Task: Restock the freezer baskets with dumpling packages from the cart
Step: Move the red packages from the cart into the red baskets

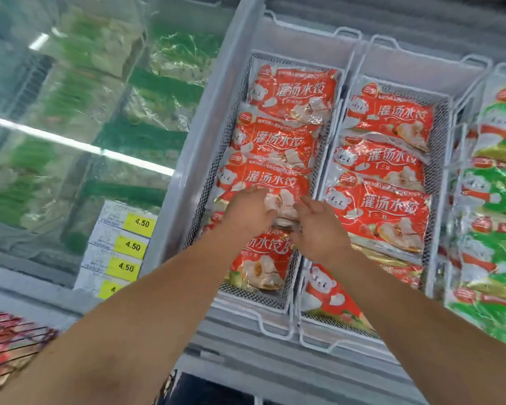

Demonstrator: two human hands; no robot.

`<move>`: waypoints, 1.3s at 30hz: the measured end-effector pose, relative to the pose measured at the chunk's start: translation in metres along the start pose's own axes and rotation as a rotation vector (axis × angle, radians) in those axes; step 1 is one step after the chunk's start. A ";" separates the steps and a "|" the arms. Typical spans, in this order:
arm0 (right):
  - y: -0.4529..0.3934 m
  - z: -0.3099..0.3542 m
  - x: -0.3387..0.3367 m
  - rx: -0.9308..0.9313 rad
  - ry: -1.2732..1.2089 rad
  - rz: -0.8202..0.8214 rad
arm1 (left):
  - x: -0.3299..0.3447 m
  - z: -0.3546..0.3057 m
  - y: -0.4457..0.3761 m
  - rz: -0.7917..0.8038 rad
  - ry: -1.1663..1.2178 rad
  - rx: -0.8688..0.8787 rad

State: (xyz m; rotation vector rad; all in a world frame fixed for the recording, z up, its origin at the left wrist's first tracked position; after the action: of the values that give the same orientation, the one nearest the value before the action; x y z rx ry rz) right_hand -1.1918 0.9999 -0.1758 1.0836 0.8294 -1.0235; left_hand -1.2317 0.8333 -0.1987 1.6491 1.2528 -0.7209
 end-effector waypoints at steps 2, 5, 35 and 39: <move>0.028 -0.002 -0.010 -0.007 -0.006 -0.007 | -0.013 -0.008 0.027 -0.052 0.007 0.020; 0.081 0.002 -0.031 -0.043 -0.018 -0.065 | -0.040 -0.023 0.087 -0.134 0.036 0.019; 0.432 0.386 0.057 -0.854 0.015 -0.060 | -0.128 0.241 0.675 -0.739 0.160 -0.611; 0.474 0.443 0.111 -0.819 0.040 -0.016 | -0.118 0.316 0.733 -0.698 0.200 -0.635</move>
State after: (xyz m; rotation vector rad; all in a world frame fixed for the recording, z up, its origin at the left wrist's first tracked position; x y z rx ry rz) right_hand -0.6862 0.6101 -0.0147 0.3945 1.1489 -0.5715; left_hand -0.5516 0.4490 0.0025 0.7641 1.9873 -0.4738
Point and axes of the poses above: each hand's wrist, its own y-axis away from the middle knuckle, its own x-axis out of the palm, z = x × y, the point moved 1 cm from there along -y, towards the middle knuckle, and after that the axes turned 14 degrees about -z, right-handed, at the moved point
